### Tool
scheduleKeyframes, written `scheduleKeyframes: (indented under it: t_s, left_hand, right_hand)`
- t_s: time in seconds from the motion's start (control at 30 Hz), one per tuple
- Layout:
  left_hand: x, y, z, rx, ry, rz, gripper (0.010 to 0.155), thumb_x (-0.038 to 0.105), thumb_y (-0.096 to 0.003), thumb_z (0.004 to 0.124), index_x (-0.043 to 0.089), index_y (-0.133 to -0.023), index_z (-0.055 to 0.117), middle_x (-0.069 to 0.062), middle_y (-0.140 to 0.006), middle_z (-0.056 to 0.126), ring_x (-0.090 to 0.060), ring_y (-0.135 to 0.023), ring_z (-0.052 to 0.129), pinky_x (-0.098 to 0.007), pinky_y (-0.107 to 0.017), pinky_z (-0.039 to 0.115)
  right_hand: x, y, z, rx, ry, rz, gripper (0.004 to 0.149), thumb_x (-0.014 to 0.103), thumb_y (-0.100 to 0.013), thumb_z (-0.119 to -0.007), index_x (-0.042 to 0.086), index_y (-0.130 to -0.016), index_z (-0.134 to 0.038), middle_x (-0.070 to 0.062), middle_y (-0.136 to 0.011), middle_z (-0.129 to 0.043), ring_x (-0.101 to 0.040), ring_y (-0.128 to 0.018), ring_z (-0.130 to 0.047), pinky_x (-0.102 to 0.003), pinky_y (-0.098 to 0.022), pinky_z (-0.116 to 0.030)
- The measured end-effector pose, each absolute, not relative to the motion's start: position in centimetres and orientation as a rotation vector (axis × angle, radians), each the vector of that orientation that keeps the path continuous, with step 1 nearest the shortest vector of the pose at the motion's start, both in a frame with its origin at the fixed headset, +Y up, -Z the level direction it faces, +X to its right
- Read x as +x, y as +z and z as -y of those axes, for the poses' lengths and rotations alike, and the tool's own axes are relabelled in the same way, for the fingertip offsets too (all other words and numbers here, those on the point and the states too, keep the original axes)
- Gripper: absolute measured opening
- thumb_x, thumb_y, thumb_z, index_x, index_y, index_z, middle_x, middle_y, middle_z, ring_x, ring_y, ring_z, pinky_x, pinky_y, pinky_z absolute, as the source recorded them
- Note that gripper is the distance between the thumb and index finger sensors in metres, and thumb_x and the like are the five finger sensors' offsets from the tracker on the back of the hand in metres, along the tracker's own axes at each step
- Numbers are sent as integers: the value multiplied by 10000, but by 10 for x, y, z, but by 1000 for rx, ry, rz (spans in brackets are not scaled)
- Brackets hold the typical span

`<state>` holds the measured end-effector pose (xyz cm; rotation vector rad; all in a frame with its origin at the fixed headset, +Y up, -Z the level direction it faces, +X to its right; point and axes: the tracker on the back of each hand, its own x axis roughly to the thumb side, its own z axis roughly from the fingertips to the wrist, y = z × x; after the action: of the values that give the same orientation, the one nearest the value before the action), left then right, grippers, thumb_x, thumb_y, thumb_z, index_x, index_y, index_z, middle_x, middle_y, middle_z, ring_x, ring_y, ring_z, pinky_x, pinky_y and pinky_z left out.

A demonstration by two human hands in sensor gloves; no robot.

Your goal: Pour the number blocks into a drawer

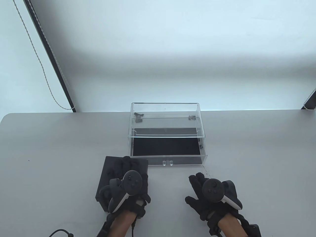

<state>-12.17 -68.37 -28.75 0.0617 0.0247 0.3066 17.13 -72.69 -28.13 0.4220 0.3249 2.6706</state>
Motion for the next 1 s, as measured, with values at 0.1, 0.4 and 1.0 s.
scheduleKeyframes:
  t_s: [0.1,0.4,1.0]
  left_hand:
    - [-104,-288,684,61,305,-15,725,628,-500,508,229,-1097,407,-89,-1242,310,-381,-1127,254,-669,-753,169]
    - [-58,-292,684,56,306,24,724,626,-502,507,227,-1098,407,-89,-1243,311,-382,-1128,254,-672,-752,169]
    - [-14,-294,682,28,306,33,726,619,-507,502,235,-1106,359,-96,-1242,280,-393,-1124,227,-680,-745,152]
  right_hand:
    - [171,-281,726,421,2668,-319,838,591,-419,-738,197,-1036,-331,-197,-1110,-319,-529,-968,-443,-759,-656,-282]
    - [173,-282,726,409,2659,-311,838,592,-417,-738,196,-1036,-334,-197,-1109,-321,-529,-967,-445,-759,-655,-284]
    - [175,-284,727,416,2651,-314,836,591,-417,-738,193,-1035,-340,-200,-1107,-327,-532,-962,-452,-758,-654,-293]
